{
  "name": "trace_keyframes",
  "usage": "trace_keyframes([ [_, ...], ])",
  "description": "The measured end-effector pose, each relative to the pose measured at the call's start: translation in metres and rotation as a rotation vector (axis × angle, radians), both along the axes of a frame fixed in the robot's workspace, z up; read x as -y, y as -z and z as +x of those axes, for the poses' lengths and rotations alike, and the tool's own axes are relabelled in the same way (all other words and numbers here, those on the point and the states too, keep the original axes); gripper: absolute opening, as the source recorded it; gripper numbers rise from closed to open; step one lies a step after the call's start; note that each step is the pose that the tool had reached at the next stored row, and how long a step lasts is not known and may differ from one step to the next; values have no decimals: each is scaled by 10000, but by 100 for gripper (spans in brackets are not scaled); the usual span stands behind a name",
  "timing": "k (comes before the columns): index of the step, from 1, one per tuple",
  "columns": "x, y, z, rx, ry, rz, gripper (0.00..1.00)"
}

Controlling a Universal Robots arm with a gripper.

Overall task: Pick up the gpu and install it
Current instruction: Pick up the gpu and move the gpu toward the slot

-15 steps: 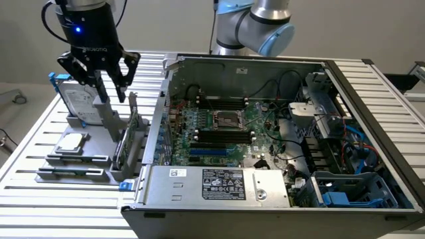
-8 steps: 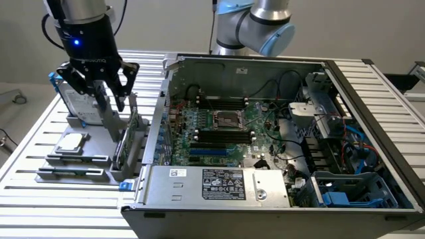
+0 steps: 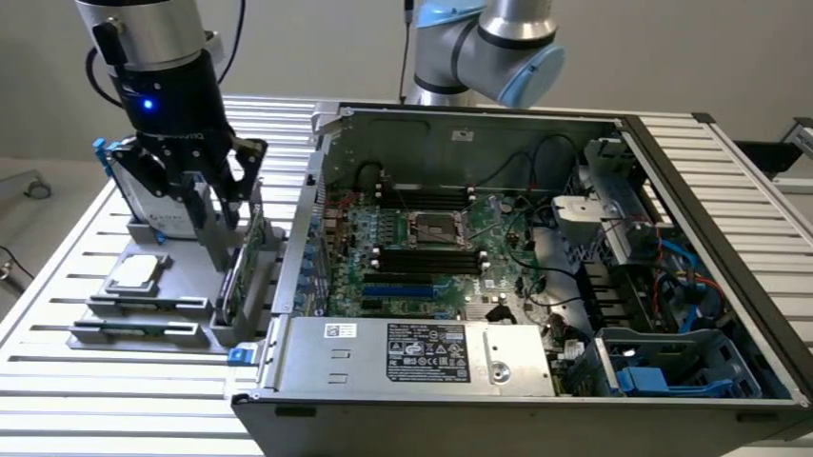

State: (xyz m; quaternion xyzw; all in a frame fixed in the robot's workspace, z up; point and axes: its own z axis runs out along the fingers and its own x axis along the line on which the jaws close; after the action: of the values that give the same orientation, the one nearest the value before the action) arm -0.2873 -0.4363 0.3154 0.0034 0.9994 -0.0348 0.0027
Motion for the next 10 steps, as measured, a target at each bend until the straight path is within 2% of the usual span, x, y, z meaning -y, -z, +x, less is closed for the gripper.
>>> trace_keyframes([
  [10,43,182,23,3,295,1,42],
])
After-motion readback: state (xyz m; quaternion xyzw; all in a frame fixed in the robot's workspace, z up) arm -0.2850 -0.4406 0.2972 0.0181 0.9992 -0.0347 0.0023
